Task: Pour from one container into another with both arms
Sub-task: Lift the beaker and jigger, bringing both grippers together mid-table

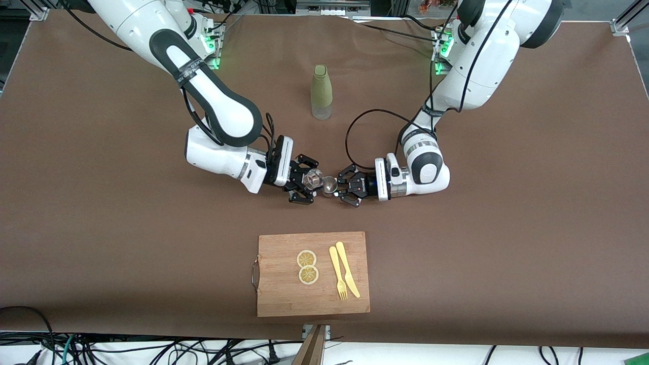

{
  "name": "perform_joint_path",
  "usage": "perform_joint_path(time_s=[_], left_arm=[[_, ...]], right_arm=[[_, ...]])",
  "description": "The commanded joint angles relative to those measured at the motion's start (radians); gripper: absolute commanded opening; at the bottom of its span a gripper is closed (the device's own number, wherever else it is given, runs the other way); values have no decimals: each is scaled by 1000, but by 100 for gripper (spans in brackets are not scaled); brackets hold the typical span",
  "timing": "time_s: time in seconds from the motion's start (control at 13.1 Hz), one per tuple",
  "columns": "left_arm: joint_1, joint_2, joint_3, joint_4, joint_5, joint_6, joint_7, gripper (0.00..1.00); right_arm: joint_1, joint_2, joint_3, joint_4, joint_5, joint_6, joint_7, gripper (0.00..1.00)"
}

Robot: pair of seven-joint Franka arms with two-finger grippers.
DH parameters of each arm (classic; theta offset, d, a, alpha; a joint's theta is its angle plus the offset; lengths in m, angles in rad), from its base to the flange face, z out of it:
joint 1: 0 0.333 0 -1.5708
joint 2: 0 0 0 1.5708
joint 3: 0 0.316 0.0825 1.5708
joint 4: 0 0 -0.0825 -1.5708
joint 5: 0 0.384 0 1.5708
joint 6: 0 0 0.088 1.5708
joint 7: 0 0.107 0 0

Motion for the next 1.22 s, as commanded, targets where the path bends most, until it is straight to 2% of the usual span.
perform_joint_path(time_s=[0.0,0.69,1.15], left_arm=[[-12,-1,-6,9,-54,38,50,0],[-21,-1,-6,10,-58,49,46,0],[-23,-1,-6,12,-61,50,46,0]], right_arm=[[24,-32,-8,-21,-38,28,21,0],[33,-30,-19,-21,-173,73,21,0],[61,-27,-21,-21,-253,169,19,0]])
